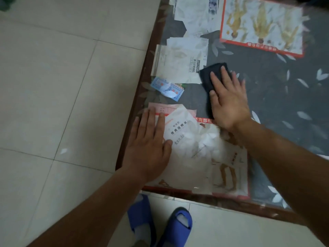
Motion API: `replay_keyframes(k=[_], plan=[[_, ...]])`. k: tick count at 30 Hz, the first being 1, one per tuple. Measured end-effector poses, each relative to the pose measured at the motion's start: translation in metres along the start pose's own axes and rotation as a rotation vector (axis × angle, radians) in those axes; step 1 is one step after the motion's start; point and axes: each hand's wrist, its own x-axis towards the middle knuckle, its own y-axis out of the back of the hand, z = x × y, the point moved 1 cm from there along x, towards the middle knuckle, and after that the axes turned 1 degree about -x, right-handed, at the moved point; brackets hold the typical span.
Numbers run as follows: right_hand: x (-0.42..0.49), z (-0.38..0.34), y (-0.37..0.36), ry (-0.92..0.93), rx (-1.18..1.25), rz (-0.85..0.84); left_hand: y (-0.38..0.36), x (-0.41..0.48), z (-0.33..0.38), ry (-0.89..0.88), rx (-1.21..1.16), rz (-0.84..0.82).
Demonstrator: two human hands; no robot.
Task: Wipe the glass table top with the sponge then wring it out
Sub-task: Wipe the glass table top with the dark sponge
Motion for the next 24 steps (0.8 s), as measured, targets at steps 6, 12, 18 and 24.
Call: replay_keyframes(k=[6, 12, 18, 24], plan=[[-0.122, -0.024, -0.019, 0.539, -0.087, -0.183, 0.003, 0.002, -0.007, -0.036, -0.022, 0.011], [0.003, -0.047, -0.005, 0.33, -0.033, -0.116, 0.013, -0.047, 0.007, 0.127, -0.069, 0.072], [0.018, -0.111, -0.022, 0.441, -0.068, -0.115, -0.007, -0.072, -0.005, 0.091, -0.165, 0.01], [0.049, -0.101, -0.017, 0.647, -0.121, -0.154, -0.007, -0.073, -0.008, 0.092, -0.163, -0.013]])
